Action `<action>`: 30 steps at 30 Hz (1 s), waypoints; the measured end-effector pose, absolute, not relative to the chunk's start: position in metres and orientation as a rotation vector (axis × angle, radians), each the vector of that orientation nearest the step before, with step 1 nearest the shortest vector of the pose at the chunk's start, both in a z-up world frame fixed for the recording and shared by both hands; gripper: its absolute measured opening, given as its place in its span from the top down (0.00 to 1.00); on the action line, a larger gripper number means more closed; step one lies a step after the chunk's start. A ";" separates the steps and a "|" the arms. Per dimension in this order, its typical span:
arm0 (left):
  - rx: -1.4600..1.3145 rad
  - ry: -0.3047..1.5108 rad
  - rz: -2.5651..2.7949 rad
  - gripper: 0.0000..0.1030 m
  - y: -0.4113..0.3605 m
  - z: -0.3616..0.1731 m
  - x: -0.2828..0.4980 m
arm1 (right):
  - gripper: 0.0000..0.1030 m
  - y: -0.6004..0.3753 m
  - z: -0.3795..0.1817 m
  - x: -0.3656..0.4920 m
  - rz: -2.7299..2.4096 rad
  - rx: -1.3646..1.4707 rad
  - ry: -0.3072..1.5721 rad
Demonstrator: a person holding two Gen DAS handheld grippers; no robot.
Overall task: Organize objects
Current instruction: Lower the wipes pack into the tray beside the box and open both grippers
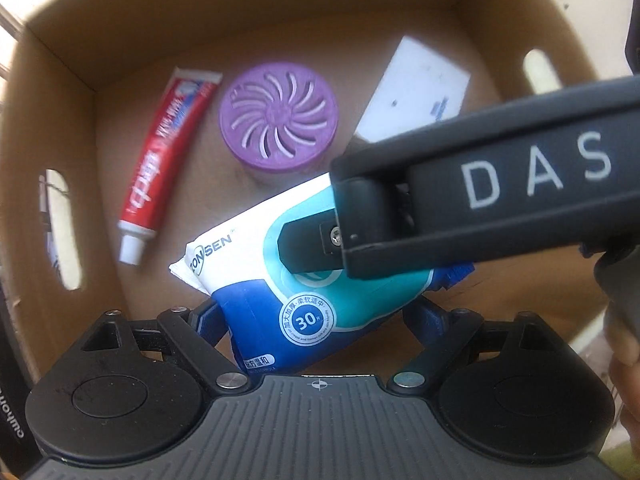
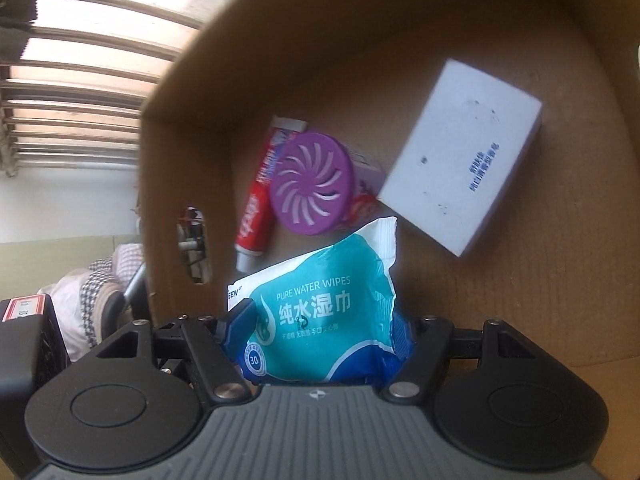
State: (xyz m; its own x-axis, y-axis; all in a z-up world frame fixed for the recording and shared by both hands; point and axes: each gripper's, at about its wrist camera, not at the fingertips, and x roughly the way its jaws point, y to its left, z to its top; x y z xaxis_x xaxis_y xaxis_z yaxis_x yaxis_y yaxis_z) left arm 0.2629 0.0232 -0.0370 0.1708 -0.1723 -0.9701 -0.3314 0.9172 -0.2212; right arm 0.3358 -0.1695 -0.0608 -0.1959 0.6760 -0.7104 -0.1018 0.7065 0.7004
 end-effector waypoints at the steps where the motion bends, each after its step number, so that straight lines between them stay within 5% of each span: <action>1: -0.429 1.413 0.113 0.13 0.024 -0.041 0.263 | 0.31 -0.168 -0.066 0.337 0.744 0.471 1.643; 14: -0.423 1.450 0.119 0.09 0.028 -0.060 0.246 | 0.30 -0.162 -0.085 0.346 0.724 0.402 1.717; 30: -0.412 1.329 0.284 0.02 0.017 0.014 0.167 | 0.19 -0.198 -0.035 0.349 0.720 0.404 1.627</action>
